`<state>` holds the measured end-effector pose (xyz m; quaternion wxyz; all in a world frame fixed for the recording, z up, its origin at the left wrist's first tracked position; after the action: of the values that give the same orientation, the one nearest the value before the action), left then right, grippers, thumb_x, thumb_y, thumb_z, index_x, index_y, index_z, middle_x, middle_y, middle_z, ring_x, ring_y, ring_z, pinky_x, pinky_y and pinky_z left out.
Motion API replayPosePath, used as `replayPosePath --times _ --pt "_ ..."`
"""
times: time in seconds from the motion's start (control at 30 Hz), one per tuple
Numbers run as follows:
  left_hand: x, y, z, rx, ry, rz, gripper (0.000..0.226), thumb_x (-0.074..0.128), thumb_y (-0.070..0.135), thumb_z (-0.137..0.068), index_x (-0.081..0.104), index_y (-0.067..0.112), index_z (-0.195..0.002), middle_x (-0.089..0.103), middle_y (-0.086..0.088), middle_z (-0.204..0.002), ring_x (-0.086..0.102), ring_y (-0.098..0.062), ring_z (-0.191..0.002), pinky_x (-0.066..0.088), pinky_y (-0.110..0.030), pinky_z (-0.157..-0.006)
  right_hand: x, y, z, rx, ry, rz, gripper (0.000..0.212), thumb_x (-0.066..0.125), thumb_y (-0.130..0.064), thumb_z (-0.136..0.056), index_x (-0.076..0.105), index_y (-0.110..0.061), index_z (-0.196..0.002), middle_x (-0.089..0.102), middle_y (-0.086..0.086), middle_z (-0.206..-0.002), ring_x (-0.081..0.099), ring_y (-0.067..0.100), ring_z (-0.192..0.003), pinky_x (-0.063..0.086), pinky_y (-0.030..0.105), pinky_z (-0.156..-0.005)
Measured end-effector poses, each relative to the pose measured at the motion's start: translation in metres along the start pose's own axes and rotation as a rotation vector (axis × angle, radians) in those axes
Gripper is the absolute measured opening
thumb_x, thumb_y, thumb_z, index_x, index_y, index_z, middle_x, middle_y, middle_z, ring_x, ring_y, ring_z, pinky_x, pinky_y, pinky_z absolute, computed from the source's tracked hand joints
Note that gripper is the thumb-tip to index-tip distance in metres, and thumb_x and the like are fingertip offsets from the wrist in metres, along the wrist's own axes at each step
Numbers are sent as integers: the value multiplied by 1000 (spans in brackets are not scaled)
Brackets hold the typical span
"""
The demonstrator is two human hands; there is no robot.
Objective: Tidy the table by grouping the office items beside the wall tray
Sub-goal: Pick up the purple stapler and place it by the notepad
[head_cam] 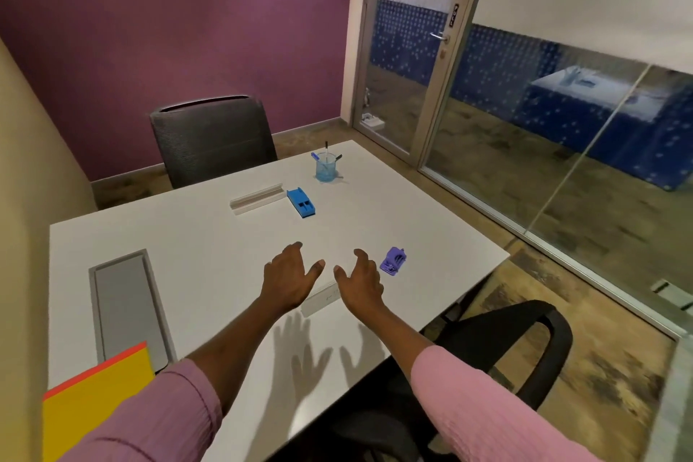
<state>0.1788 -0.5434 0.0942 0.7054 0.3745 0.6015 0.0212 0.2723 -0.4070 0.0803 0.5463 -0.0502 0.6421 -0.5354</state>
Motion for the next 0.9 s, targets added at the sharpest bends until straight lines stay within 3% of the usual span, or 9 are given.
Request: replayPosePath --times 0.4,0.9 --pt "64 72 -66 11 -50 -74 76 37 63 -92 28 10 -146 38 -12 -151 43 -31 -133 34 -49 -108 -74 50 -91 -12 12 36 57 52 -40 -94 33 -20 -143 41 13 -142 41 33 -131 30 48 -106" --pt "193 114 -154 -101 -102 -183 71 47 55 -90 30 13 -145 43 -8 -147 44 -29 -130 29 -45 -107 -88 148 -246 -146 -307 195 49 53 -35 -95 41 -20 -140 46 12 -133 47 29 -123 41 42 -103"
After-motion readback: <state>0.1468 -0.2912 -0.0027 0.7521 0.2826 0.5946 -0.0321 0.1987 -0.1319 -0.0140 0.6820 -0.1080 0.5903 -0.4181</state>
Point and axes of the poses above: each hand's wrist, its own z-axis away from the middle knuckle, its own x-axis out of the palm, y = z × x, the point moved 8 cm from there along -z, towards the middle knuckle
